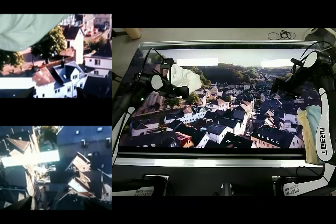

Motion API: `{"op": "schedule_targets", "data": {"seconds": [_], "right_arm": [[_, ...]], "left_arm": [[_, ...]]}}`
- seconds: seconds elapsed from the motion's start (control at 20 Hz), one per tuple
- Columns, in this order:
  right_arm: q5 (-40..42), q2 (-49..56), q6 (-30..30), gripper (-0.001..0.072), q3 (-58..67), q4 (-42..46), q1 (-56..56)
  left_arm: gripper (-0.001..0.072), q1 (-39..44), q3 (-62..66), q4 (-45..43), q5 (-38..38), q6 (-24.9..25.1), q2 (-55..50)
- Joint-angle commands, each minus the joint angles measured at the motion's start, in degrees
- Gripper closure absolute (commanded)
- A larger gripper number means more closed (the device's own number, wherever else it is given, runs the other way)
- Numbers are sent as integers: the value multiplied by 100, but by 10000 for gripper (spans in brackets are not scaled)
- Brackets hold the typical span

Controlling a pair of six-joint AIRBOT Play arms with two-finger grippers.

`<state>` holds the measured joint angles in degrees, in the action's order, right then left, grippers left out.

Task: Fold the shirts.

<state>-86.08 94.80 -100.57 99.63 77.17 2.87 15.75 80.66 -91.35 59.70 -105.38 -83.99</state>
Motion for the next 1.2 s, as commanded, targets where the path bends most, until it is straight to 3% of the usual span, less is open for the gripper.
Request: {"op": "schedule_targets", "data": {"seconds": [0.0,0.05,0.15,0.25,0.4,0.7,0.75,0.8,0.85,0.95,1.15], "right_arm": [[468,2,120,36,4,39,2],[601,2,295,36,4,37,2],[723,2,356,36,4,39,2],[721,2,361,36,4,37,2],[702,2,446,37,4,35,0],[671,2,444,37,4,-22,2],[678,2,442,37,4,-59,2],[675,2,442,37,4,-66,2],[680,2,442,37,4,-48,2],[826,-11,498,37,7,-26,4],[774,-422,680,38,269,208,13]], "left_arm": [[95,4,-2,66,-710,2,-199],[95,-48,9,-192,-1093,-15,-289],[95,-533,308,-254,-990,-614,-595],[96,-1355,450,669,-439,-973,-1021],[96,-2087,308,2100,-337,-647,-1451],[119,-1821,295,2575,-1539,-654,-1871],[274,-1742,297,2723,-1720,-654,-1917],[586,-1685,297,2855,-1851,-651,-1917],[677,-1622,315,3001,-1974,-645,-1864],[679,-1473,378,3200,-2162,-153,-1506],[679,-647,413,3180,-2470,1631,393]]}}
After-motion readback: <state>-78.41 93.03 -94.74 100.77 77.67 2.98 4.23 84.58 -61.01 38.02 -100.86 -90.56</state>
